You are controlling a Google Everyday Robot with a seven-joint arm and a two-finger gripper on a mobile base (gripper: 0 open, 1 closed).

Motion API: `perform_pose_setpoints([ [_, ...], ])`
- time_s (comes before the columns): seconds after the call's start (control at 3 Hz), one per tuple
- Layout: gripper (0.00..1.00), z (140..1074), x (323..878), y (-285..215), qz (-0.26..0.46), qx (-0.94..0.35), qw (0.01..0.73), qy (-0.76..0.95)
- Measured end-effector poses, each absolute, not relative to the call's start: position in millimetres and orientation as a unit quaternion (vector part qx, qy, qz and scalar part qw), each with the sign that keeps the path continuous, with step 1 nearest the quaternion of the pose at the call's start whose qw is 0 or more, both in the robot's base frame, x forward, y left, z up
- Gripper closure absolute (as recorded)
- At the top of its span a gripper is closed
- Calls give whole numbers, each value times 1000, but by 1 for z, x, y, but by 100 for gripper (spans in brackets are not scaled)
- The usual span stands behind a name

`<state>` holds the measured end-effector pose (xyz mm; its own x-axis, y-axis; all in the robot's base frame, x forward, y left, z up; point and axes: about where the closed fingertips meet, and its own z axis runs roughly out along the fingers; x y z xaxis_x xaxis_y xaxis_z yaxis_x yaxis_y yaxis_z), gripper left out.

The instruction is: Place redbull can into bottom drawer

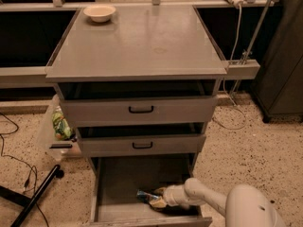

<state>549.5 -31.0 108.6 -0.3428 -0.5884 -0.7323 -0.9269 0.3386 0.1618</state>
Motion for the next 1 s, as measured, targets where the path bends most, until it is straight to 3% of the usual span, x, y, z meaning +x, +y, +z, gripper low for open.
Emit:
perform_pose_setpoints([
  [0.67, 12, 109, 549, -31, 293, -495, 289, 765],
  [1.0, 0, 109, 549, -31, 293, -495, 289, 765],
])
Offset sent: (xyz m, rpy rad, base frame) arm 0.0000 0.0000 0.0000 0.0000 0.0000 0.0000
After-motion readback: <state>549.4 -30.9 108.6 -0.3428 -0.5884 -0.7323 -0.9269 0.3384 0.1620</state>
